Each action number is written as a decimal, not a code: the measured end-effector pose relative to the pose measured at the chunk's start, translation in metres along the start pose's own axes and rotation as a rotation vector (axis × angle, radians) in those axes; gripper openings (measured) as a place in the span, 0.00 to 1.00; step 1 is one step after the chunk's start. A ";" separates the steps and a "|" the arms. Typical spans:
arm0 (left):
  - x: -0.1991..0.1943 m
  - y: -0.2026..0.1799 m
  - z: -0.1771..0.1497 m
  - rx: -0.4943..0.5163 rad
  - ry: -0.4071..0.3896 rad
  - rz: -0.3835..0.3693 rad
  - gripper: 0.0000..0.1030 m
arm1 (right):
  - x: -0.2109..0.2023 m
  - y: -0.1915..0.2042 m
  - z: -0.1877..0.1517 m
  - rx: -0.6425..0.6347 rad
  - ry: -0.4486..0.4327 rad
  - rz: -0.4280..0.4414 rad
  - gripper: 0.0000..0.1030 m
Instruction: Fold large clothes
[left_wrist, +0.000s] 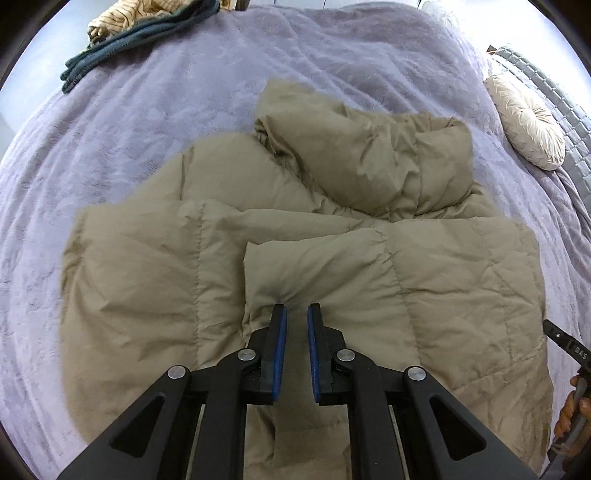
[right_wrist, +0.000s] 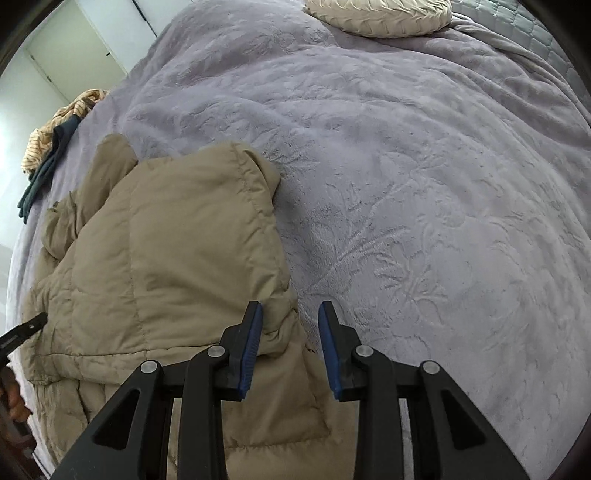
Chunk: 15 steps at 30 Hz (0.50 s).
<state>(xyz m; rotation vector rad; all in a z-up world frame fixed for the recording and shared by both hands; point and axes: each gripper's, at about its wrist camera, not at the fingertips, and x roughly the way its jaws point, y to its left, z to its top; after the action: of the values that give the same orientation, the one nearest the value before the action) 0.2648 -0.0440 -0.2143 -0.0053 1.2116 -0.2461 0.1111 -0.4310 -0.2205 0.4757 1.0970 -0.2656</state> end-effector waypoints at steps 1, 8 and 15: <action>-0.006 0.000 -0.001 0.001 -0.008 -0.001 0.12 | -0.001 0.000 0.001 0.010 0.000 -0.002 0.34; -0.040 -0.002 -0.018 0.032 -0.030 0.043 0.12 | -0.022 0.006 -0.005 0.022 0.009 0.009 0.34; -0.056 0.000 -0.043 0.015 0.003 0.035 0.13 | -0.039 0.013 -0.024 0.043 0.045 0.062 0.34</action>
<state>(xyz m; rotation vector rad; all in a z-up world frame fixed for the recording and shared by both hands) 0.2063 -0.0276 -0.1782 0.0298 1.2115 -0.2247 0.0808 -0.4084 -0.1914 0.5553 1.1205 -0.2250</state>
